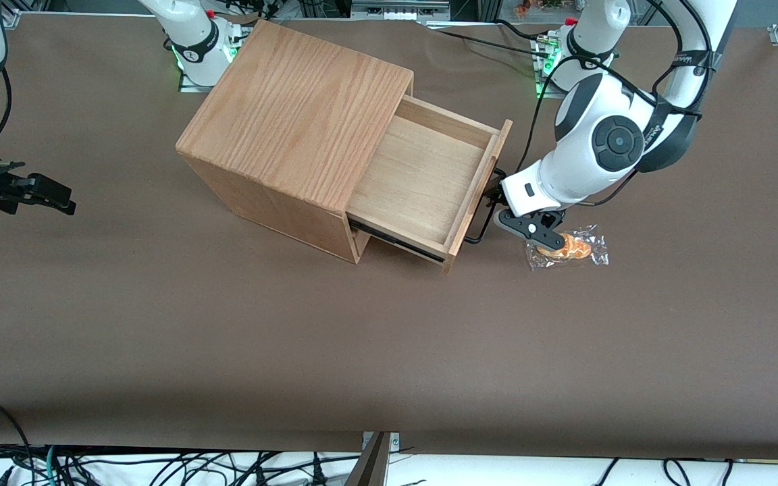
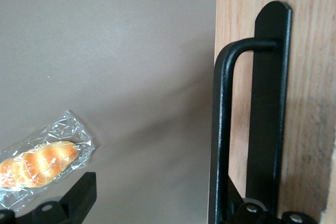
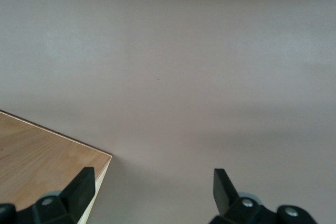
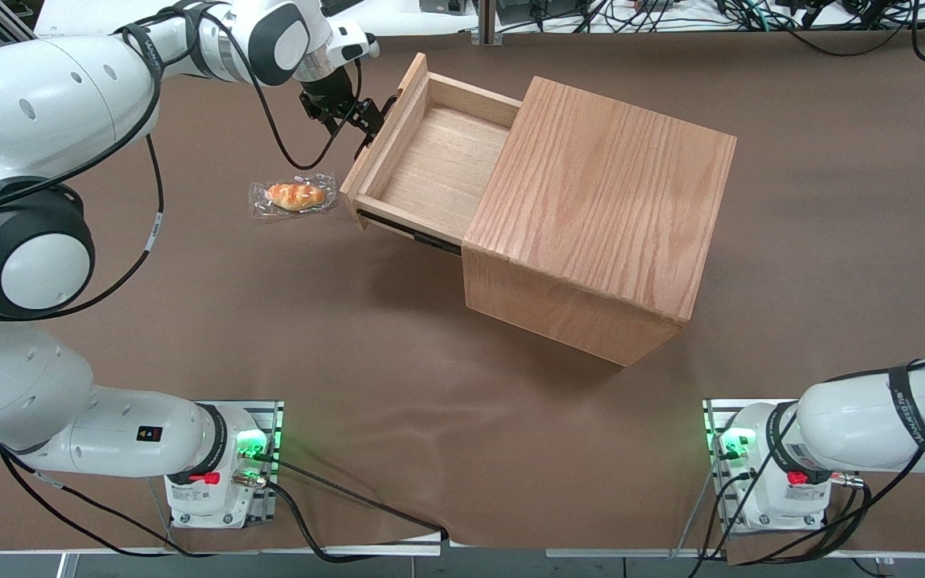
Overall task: Open top drawer with left arm
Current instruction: 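Pull the handle outward with the left gripper, sliding the drawer open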
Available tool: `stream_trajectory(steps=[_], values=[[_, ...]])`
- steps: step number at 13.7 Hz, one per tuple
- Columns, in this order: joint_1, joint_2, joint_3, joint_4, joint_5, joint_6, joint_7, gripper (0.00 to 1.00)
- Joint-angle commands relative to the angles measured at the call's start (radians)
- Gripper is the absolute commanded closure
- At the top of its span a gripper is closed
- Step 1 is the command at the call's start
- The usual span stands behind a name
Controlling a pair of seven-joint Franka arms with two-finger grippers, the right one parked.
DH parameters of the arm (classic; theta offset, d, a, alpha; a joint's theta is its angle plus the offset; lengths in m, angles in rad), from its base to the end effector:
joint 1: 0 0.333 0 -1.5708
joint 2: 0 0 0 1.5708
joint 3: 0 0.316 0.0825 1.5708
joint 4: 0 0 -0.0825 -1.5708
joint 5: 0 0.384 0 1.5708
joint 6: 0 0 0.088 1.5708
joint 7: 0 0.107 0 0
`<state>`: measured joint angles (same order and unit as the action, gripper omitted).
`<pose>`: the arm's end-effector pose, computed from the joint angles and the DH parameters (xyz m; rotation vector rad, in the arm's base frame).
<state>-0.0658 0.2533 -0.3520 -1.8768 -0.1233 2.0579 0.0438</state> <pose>0.5572 -0.2431 0.3812 2.9018 -0.5772 -0.1393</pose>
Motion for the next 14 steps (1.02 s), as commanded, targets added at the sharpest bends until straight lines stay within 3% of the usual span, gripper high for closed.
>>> stream_trajectory(steps=[1, 7, 10, 14], values=[[0.011, -0.042, 0.025, -0.009, 0.073, -0.027, 0.05, 0.0], [0.011, -0.042, 0.024, -0.002, 0.056, -0.033, 0.047, 0.0], [0.011, -0.042, 0.025, -0.001, -0.091, -0.044, 0.047, 0.0], [0.011, -0.043, 0.024, 0.004, -0.172, -0.05, 0.047, 0.0]])
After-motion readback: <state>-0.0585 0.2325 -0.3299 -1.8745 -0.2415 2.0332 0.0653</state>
